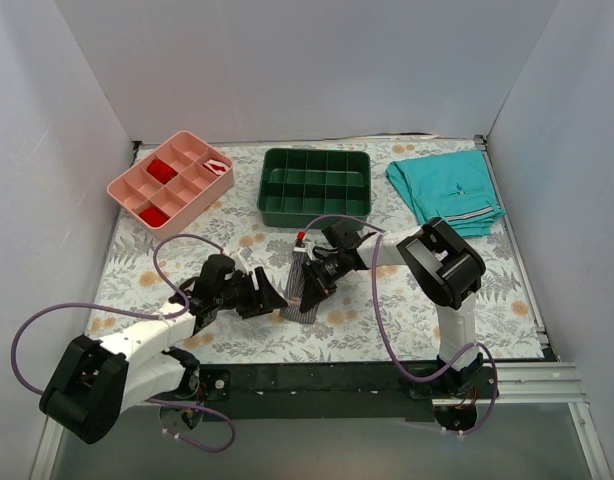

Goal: Roll the underwear
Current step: Roll the underwear to the center of the board.

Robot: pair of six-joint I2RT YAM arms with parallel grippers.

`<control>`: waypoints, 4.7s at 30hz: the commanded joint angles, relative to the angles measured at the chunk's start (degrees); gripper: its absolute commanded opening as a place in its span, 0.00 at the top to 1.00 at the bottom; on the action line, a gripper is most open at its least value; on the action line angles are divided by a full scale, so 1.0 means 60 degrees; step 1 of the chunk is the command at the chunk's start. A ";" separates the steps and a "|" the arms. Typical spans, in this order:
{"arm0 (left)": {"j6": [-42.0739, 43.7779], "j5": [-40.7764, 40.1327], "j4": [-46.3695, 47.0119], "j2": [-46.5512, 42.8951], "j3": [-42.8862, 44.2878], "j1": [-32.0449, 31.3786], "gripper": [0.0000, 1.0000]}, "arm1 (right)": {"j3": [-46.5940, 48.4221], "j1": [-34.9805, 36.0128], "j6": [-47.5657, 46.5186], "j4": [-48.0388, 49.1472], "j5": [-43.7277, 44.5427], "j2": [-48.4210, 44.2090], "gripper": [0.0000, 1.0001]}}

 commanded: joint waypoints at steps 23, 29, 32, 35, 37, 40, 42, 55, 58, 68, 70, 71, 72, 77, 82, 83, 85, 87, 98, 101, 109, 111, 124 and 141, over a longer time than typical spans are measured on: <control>0.0371 -0.1155 0.0740 0.2812 0.0557 -0.0279 0.56 | 0.0198 -0.0233 -0.0094 -0.0316 0.0244 0.0049 0.83; 0.0401 -0.1331 0.0549 0.3017 0.0308 -0.0426 0.59 | -0.0316 -0.0218 0.0038 0.0138 0.1313 -0.0977 0.78; 0.0430 -0.1476 0.0447 0.3047 0.0278 -0.0499 0.60 | -0.0243 -0.0218 0.0154 0.0036 0.1402 -0.0948 0.77; 0.0430 -0.1565 0.0432 0.3061 0.0278 -0.0528 0.60 | -0.0461 -0.0175 0.0286 0.0386 0.1461 -0.1108 0.70; 0.0415 -0.1594 0.0432 0.3134 0.0307 -0.0529 0.60 | -0.0506 -0.0145 0.0330 0.0387 0.1622 -0.1270 0.66; 0.0386 -0.1668 0.0432 0.3354 0.0410 -0.0543 0.60 | -0.0389 -0.0101 0.0243 0.0240 0.1666 -0.1197 0.65; 0.0284 -0.1740 0.0432 0.3514 0.0468 -0.0543 0.60 | -0.0491 -0.0043 0.0126 0.0240 0.1812 -0.1285 0.64; 0.0195 -0.2077 -0.0430 0.3853 0.1156 -0.0543 0.60 | -0.0842 -0.0028 0.0813 0.1293 -0.0511 -0.0685 0.99; 0.0210 -0.2472 -0.1207 0.3283 0.1478 -0.0543 0.55 | -0.0960 -0.0028 0.1267 0.1689 -0.1274 -0.0538 0.99; 0.0239 -0.2124 -0.1942 0.0294 0.1261 -0.0558 0.42 | -0.1678 -0.0306 0.3128 0.3449 -0.1103 -0.0319 0.99; 0.0269 -0.1583 -0.1547 0.0016 0.0925 -0.0558 0.42 | -0.1430 -0.0321 0.2954 0.3142 -0.0985 -0.0216 0.99; 0.0283 -0.1464 -0.1430 0.0015 0.0836 -0.0558 0.43 | -0.1357 -0.0306 0.2895 0.3010 -0.0854 -0.0085 0.99; 0.0327 -0.1274 -0.1196 -0.0029 0.0733 -0.0558 0.44 | -0.1269 -0.0321 0.2793 0.2603 -0.0737 -0.0026 0.99; 0.0445 -0.0906 -0.0872 0.0000 0.0425 -0.0689 0.47 | -0.0799 -0.0336 0.1986 0.1413 0.0054 0.0340 0.99; 0.0415 -0.0862 -0.0433 0.0336 0.0322 -0.0807 0.47 | -0.0828 -0.0350 0.1810 0.1251 0.0201 0.0414 0.99; 0.0415 -0.0862 -0.0360 0.0438 0.0322 -0.0836 0.47 | -0.0843 -0.0350 0.1796 0.1295 0.0216 0.0400 0.99; 0.0401 -0.0891 -0.0198 0.0571 0.0336 -0.0880 0.48 | -0.0858 -0.0350 0.1810 0.1310 0.0187 0.0385 0.99; 0.0386 -0.1022 -0.0169 0.0877 0.0380 -0.0909 0.49 | -0.0872 -0.0350 0.1839 0.1383 0.0187 0.0356 0.99; 0.0313 -0.1799 -0.0636 0.2490 0.0776 -0.1129 0.54 | -0.0872 -0.0350 0.1825 0.1515 -0.0004 -0.0127 0.90; 0.0225 -0.2092 -0.0915 0.2796 0.0878 -0.1144 0.56 | -0.1077 -0.0336 0.1635 0.1398 0.0478 -0.0697 0.77; 0.0181 -0.2224 -0.0989 0.3529 0.0718 -0.1261 0.58 | -0.1575 -0.0175 0.0888 0.0828 0.2412 -0.2513 0.57; 0.0195 -0.2224 -0.0916 0.3748 0.0776 -0.1290 0.58 | -0.1663 -0.0072 0.0771 0.0695 0.3068 -0.2705 0.56; 0.0341 -0.2137 -0.1384 0.5229 0.1537 -0.1320 0.61 | -0.2821 0.2065 -0.1000 0.0080 0.8856 -0.6248 0.56; 0.0737 -0.1653 -0.1765 0.5889 0.2168 -0.1320 0.61 | -0.2264 0.3824 -0.3082 -0.1034 1.1086 -0.5108 0.51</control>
